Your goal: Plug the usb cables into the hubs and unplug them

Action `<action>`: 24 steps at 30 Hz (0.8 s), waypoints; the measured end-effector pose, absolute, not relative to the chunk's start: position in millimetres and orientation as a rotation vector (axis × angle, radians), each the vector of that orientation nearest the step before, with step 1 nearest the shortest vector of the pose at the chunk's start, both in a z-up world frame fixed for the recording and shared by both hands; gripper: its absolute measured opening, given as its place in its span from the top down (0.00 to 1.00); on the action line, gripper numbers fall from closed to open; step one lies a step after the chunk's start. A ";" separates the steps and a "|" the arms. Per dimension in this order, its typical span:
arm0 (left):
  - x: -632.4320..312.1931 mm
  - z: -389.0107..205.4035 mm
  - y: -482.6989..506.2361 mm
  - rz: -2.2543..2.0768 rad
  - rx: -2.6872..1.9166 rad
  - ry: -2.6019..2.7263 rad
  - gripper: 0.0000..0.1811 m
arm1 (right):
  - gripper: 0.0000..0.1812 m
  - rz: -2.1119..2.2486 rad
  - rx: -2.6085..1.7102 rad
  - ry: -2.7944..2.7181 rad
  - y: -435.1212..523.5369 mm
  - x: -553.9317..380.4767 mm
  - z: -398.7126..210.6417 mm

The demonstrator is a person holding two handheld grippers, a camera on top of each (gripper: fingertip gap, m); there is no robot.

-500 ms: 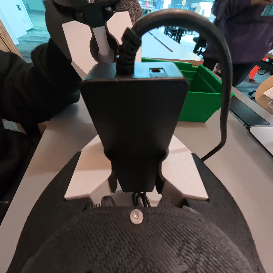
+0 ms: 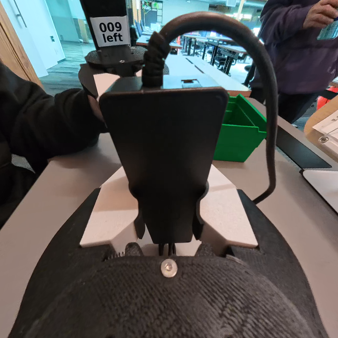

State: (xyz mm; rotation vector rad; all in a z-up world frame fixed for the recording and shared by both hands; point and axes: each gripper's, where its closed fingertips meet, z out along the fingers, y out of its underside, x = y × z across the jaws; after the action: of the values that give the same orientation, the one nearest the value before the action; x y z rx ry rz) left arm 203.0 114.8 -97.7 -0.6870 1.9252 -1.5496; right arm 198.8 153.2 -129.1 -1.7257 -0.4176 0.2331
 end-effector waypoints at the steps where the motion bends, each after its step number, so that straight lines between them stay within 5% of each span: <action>1: 203.6 -99.1 115.2 -1.561 -0.694 1.919 0.92 | 0.66 0.226 -1.714 -0.414 153.6 199.7 -130.3; 11: 199.4 -103.1 118.6 -1.862 -0.867 1.921 0.93 | 0.66 0.341 -1.642 -0.310 156.8 192.6 -133.4; 24: 207.3 -120.4 121.0 -1.739 -0.923 1.989 0.93 | 0.65 0.425 -1.721 -0.316 158.7 196.5 -154.8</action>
State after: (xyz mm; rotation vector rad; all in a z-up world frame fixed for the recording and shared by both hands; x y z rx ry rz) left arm 207.3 121.0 -120.4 -0.9229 1.9886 -1.7385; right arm 196.5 158.7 -154.8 -1.7207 -0.3158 0.4250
